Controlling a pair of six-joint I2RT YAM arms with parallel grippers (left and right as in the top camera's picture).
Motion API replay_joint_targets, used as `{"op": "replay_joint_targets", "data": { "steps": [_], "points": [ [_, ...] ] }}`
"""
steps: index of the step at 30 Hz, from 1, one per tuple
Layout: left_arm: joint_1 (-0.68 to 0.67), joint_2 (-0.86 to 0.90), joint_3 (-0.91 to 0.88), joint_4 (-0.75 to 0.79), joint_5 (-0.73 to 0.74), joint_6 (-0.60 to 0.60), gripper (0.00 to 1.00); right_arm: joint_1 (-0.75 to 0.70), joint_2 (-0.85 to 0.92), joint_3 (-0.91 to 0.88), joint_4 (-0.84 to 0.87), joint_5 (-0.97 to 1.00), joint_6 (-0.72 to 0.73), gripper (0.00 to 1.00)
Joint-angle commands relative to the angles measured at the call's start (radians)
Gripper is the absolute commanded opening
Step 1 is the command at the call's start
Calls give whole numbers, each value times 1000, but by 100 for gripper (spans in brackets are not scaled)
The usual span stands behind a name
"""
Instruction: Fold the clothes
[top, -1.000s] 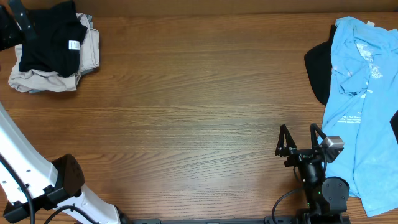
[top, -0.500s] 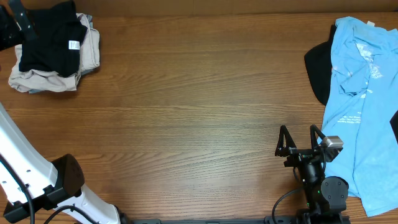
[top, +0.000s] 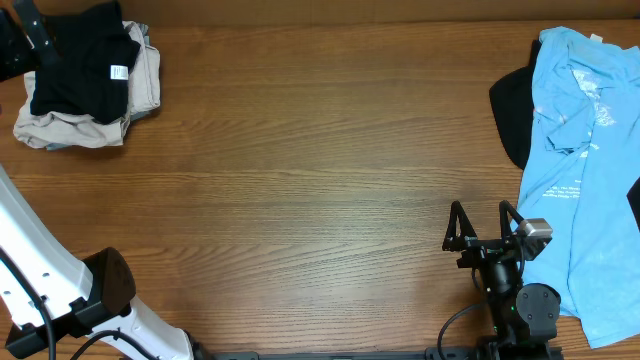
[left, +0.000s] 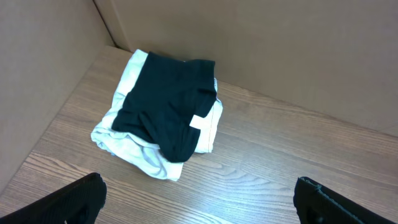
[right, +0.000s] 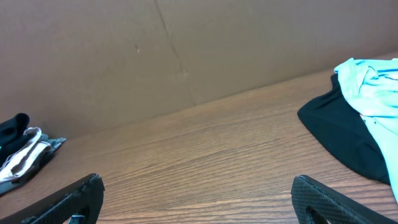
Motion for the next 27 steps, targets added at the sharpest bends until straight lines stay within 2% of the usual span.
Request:
{"op": "replay_joint_targets", "data": {
  "steps": [1,10,13,18,22,24,27],
  "points": [
    [-5,5,-2,2,4,-9,100,8,-11,-10,6,10,0,100],
    [-263,-24,-8,2,4,-9,100,8,-11,-10,6,10,0,100],
    [-334,-61,-68,2,4,-9,100,8,-11,-10,6,10,0,100],
    [-408,-209,-352,2,4,-9,100,8,-11,-10,6,10,0,100],
    [-397,-367,-606,-38,-40,-5,100,8,-11,-10,6,10,0,100],
    [-393,-442,-716,1,-45,-6,100,8,-11,-10,6,10,0,100],
    [-393,-586,-938,154,-45,-6,100,8,-11,-10,6,10,0,100]
  ]
}}
